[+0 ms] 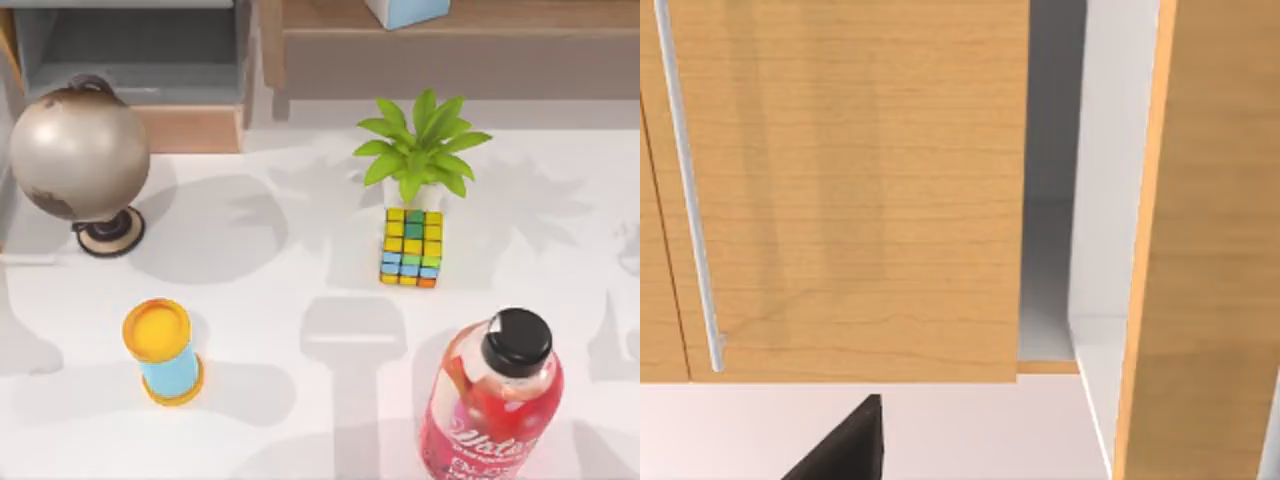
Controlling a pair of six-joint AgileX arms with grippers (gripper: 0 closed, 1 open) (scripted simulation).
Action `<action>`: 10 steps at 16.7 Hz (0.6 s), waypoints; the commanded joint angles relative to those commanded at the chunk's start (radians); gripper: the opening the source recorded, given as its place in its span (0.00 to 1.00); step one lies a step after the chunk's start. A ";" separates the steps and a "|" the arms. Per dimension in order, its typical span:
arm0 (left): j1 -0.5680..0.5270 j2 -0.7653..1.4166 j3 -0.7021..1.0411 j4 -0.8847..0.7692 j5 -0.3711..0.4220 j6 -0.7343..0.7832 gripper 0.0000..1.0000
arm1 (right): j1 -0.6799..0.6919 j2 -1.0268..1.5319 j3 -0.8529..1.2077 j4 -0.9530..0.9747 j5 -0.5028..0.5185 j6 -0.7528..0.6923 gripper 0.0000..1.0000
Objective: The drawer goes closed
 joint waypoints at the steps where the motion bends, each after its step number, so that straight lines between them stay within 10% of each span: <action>1: 0.000 0.000 0.000 0.000 0.000 0.000 0.77 | 0.000 0.000 0.000 0.000 0.000 0.000 1.00; 10: 0.000 0.000 0.000 0.000 0.000 0.000 0.10 | 0.000 0.000 0.000 0.000 0.000 0.000 1.00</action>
